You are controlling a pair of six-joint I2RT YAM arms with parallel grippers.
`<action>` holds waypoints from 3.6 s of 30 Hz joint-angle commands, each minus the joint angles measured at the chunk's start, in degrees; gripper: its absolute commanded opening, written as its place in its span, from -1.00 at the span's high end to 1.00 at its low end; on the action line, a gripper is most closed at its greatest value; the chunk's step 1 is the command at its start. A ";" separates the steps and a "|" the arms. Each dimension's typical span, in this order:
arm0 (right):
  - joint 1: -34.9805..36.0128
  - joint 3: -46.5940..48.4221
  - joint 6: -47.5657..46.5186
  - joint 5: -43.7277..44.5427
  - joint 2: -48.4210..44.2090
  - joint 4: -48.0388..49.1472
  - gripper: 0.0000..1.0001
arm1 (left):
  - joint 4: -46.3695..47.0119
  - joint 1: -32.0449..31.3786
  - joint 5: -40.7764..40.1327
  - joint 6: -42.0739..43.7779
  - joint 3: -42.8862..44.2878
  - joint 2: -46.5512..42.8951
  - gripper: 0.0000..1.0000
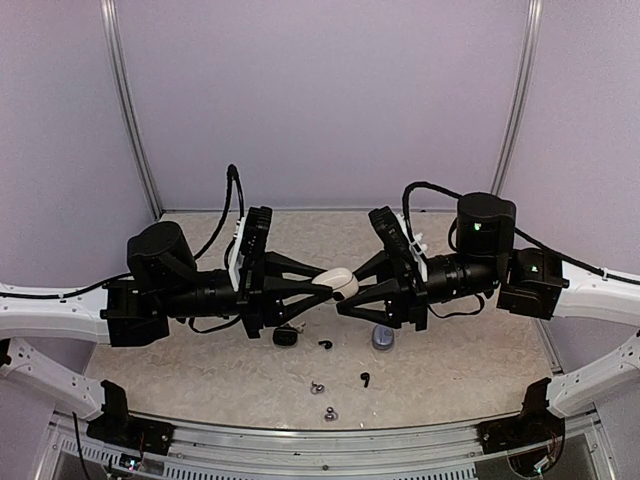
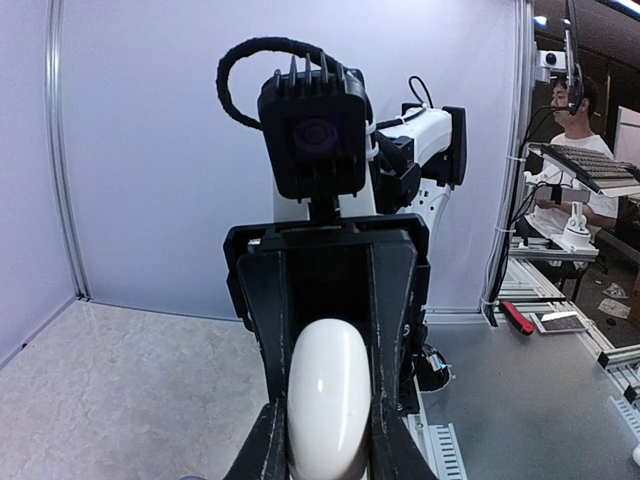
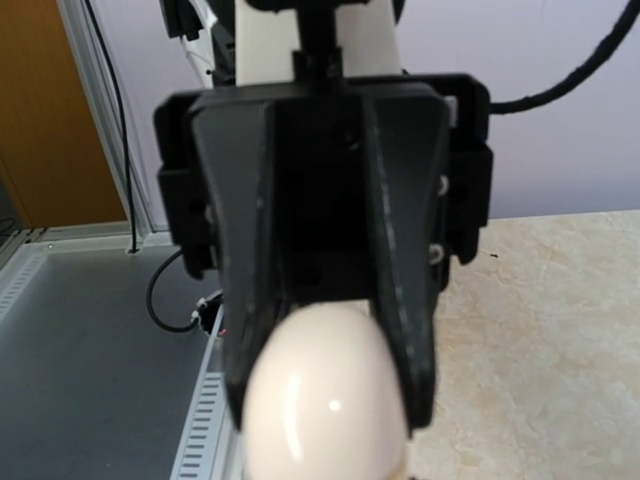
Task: Insert the wireless bluetooth earbuds into the charging case
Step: Pass from the left arm to the right, then open the charging case, then move the charging case to the center of the board.
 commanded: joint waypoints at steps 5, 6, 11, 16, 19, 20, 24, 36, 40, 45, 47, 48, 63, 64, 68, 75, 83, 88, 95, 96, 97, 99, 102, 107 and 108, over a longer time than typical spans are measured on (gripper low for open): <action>0.65 -0.09 0.53 -1.75 -0.28 2.53 0.32 | 1.71 0.21 -0.47 -0.46 -0.90 0.91 1.00; 0.71 -0.09 0.48 -1.70 -0.38 2.49 0.32 | 1.71 0.21 -0.48 -0.42 -0.88 1.05 1.00; 0.66 -0.09 0.50 -1.59 -0.33 2.46 0.32 | 2.04 0.19 -0.61 -0.53 -0.99 1.48 1.00; 0.67 -0.43 0.76 -1.44 -0.49 2.63 0.31 | 2.41 0.15 -0.61 -0.76 -1.13 1.63 1.00; 0.65 -0.57 0.78 -1.26 -0.67 2.71 0.41 | 2.41 0.21 -0.71 -0.65 -1.14 1.59 1.00; 0.65 -0.61 0.80 -1.22 -0.67 2.85 0.42 | 2.34 0.20 -0.67 -0.63 -1.19 1.62 1.00; 0.58 -0.54 0.87 -1.15 -0.72 2.74 0.50 | 2.33 0.21 -0.80 -0.61 -1.26 1.80 1.00; 0.67 -0.63 -1.24 0.95 -0.67 -0.01 0.72 | 0.75 0.22 -6.55 -1.17 -1.11 -0.63 0.33; 0.65 -1.15 -1.72 0.74 -0.76 -0.01 0.77 | 1.32 0.22 -7.94 -1.46 -1.35 -0.66 0.31; 0.72 -1.58 -1.91 0.11 -0.38 -0.01 0.82 | 1.80 0.60 -8.68 -2.14 -1.43 -0.88 0.28; 0.72 -1.86 -2.02 0.18 -0.16 -1.12 0.84 | 1.80 0.71 -9.16 -2.33 -1.42 -1.23 0.26; 0.73 -2.03 -2.09 0.25 -0.15 -1.08 0.85 | 1.80 0.70 -9.31 -2.40 -1.44 -1.33 0.25; 0.73 -3.58 -3.33 0.73 -0.76 -1.21 0.89 | 1.94 1.63 -8.67 -3.19 -1.46 -2.33 0.22; 0.74 -3.66 -3.34 0.78 -0.83 -1.28 0.88 | 1.89 1.79 -8.62 -3.19 -1.50 -2.27 0.22; 0.71 -3.77 -3.38 0.76 -0.89 -1.78 0.89 | 2.02 2.37 -8.51 -3.52 -1.57 -2.49 0.21; 0.73 -3.86 -3.34 0.87 -1.38 -1.37 0.89 | 1.42 2.56 -8.88 -2.72 -1.59 -2.10 0.17; 0.73 -4.64 -2.64 2.11 -1.80 -0.98 0.89 | 0.71 2.46 -4.63 1.21 -2.46 -4.67 -0.12; 0.68 -4.40 -2.50 2.15 -1.40 -1.00 0.89 | -4.70 -0.07 -4.42 6.43 0.67 -3.23 -0.15; 0.74 -4.89 -2.32 0.86 -1.81 -0.45 0.89 | -5.76 -1.71 -7.94 7.80 2.49 0.36 -0.09; 0.73 -4.96 -2.52 0.69 -1.99 -0.45 0.89 | -5.41 -1.58 -8.45 7.56 2.42 0.53 -0.07; 0.72 -5.00 -2.78 0.57 -2.03 -0.45 0.90 | -5.17 -1.36 -8.65 7.17 2.39 0.62 -0.06; 0.84 -5.05 -3.20 0.29 -2.16 -0.51 0.89 | -4.44 -0.89 -9.12 6.24 2.26 0.74 -0.01; 0.87 -4.65 -3.39 -0.18 -1.95 -1.16 0.90 | -4.22 -0.41 -11.88 5.47 2.12 0.88 0.09; 1.26 -4.54 -3.33 0.16 -1.98 -1.25 0.91 | -3.98 0.15 -12.48 5.12 1.60 0.84 0.13; 1.26 -4.61 -3.33 0.35 -2.10 -1.09 0.91 | -4.23 0.20 -12.21 5.38 1.71 0.88 0.13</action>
